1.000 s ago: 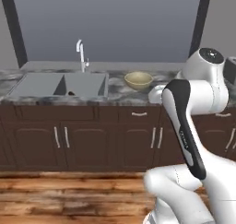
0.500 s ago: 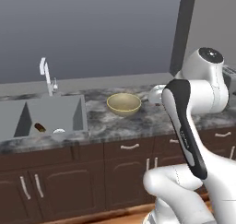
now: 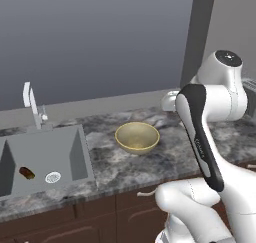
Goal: Clear the mugs and bowl far away from the sink.
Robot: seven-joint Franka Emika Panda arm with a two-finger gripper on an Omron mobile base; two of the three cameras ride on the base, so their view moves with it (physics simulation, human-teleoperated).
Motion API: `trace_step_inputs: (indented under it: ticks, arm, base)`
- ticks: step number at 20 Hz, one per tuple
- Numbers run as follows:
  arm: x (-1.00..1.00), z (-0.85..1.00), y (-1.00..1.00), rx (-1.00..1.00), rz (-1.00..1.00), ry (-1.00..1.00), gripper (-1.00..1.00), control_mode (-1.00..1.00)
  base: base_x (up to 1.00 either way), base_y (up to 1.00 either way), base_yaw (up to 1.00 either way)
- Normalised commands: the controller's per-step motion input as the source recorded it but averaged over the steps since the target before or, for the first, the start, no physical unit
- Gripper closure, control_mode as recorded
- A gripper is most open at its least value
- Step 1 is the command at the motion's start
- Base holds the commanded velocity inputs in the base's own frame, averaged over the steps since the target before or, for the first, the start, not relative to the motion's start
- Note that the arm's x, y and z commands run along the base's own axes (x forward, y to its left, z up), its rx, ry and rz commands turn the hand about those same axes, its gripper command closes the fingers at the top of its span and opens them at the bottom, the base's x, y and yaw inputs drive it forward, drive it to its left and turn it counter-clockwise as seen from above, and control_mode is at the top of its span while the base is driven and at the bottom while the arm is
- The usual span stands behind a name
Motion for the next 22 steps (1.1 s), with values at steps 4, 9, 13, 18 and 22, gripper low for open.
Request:
trace_step_inputs:
  ticks: [4,9,13,18,22]
  arm:
    - [0.00,0.00,0.00,0.00,0.00,0.00,-1.00,1.00]
    - [0.00,0.00,0.00,0.00,0.00,0.00,-1.00,1.00]
    - [0.22,-0.13,0.07,-0.03,-0.12,0.01,-1.00,-1.00]
    - [0.33,-0.29,0.04,-0.04,-0.08,0.05,-1.00,-1.00]
    - [0.04,-0.29,0.01,0.00,0.01,0.02,-1.00,-1.00]
  base:
    - [0.20,0.03,-0.13]
    - [0.17,0.09,-0.27]
    - [0.11,0.07,-0.13]
    - [0.00,0.00,0.00]
    - [0.00,0.00,0.00]
